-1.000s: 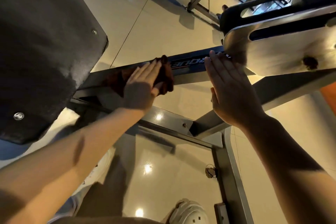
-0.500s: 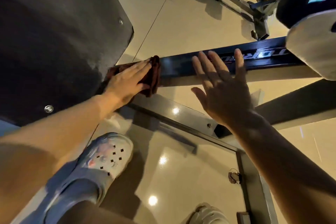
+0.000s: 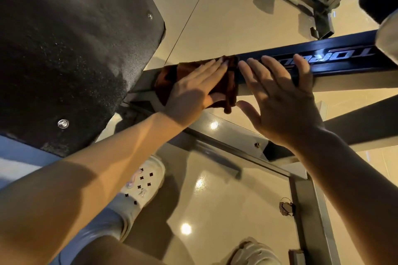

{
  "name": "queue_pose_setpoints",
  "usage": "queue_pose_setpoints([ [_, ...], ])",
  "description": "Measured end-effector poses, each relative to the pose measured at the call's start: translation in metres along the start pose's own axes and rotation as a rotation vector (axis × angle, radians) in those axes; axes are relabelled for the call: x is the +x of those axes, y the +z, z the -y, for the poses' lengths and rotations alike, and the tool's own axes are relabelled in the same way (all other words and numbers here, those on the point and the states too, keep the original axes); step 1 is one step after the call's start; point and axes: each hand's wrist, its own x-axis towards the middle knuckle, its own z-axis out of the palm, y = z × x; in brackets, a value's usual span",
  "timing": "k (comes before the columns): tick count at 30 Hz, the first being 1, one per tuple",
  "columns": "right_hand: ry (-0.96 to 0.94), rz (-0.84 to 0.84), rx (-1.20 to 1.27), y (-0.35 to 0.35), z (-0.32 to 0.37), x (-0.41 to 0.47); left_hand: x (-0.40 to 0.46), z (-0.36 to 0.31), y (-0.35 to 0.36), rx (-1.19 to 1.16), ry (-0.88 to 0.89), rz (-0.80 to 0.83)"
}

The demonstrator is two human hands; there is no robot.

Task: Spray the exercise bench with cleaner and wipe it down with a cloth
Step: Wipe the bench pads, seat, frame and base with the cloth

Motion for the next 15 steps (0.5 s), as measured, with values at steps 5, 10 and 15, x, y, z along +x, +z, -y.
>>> queue_pose_setpoints([
  [5,-0.005,-0.009,0.006,-0.001,-0.002,0.0,-0.012,0.027,-0.001,0.057,0.066,0.056],
  [10,-0.02,0.002,-0.001,0.001,-0.001,-0.001,-0.051,0.07,-0.017,0.023,-0.327,0.129],
  [15,-0.016,0.008,-0.036,0.005,0.0,-0.001,-0.054,0.066,-0.027,-0.029,-0.519,0.097],
])
